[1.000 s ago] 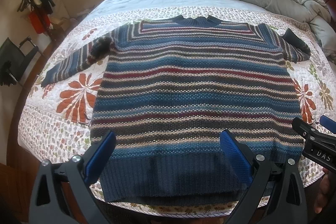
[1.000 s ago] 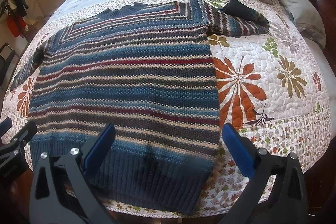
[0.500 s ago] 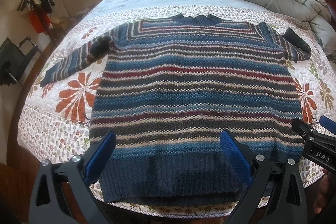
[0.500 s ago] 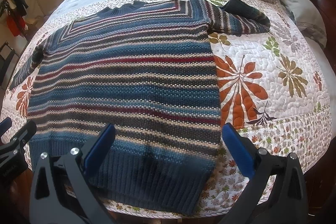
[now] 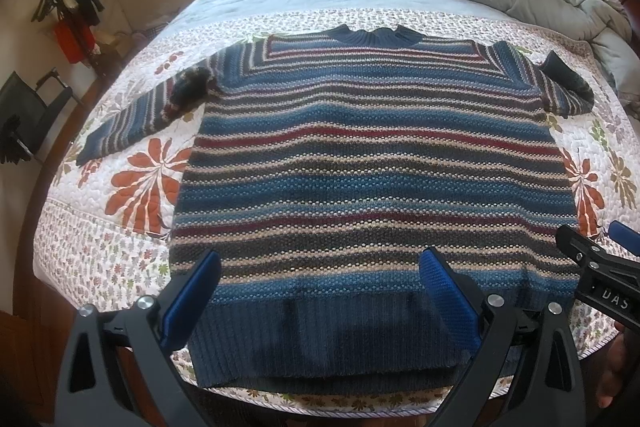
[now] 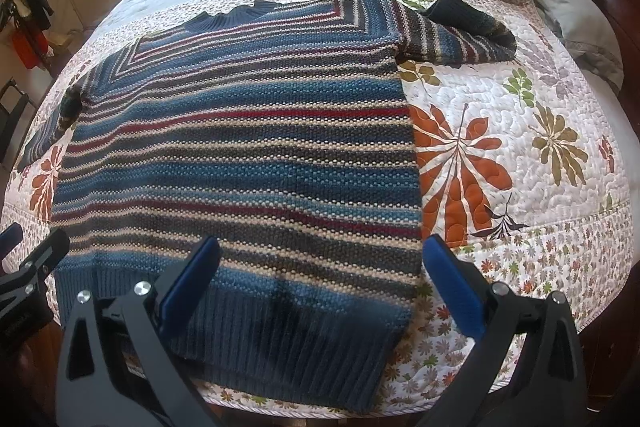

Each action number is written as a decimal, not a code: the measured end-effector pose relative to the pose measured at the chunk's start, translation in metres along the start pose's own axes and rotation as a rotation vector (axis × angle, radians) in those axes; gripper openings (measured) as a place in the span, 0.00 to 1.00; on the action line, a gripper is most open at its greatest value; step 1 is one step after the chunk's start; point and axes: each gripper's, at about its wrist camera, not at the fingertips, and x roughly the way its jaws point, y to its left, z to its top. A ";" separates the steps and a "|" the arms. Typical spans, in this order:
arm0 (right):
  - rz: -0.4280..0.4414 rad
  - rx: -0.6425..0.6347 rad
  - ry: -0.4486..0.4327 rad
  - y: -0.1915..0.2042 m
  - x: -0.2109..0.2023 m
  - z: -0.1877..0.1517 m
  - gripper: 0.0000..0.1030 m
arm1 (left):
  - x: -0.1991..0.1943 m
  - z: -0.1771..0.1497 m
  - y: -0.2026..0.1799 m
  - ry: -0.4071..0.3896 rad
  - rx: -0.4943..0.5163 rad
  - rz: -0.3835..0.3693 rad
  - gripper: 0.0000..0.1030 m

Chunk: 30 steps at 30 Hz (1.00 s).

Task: Fold small clothes
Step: 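Grasp the sweater sleeve cuff with the right gripper and lift it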

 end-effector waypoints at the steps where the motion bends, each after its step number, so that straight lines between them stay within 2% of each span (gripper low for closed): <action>1: 0.001 0.000 0.000 0.000 0.001 -0.001 0.98 | 0.000 0.000 0.000 0.000 0.000 0.000 0.97; 7: 0.006 -0.011 -0.002 -0.004 0.004 0.007 0.98 | 0.010 0.007 -0.002 0.020 0.002 -0.006 0.97; 11: 0.023 0.007 0.011 -0.026 0.009 0.031 0.98 | 0.024 0.027 -0.012 0.032 0.004 -0.005 0.97; 19: -0.041 0.010 0.006 -0.088 0.037 0.110 0.98 | 0.055 0.099 -0.051 0.014 0.014 -0.028 0.97; 24: 0.070 0.174 0.060 -0.149 0.077 0.182 0.98 | 0.075 0.152 -0.088 -0.022 0.036 -0.035 0.97; 26: 0.014 0.229 0.081 -0.171 0.096 0.210 0.98 | 0.083 0.167 -0.103 -0.028 0.049 -0.037 0.97; 30: -0.161 0.320 0.093 -0.212 0.126 0.251 0.98 | 0.105 0.189 -0.132 -0.029 0.083 -0.028 0.97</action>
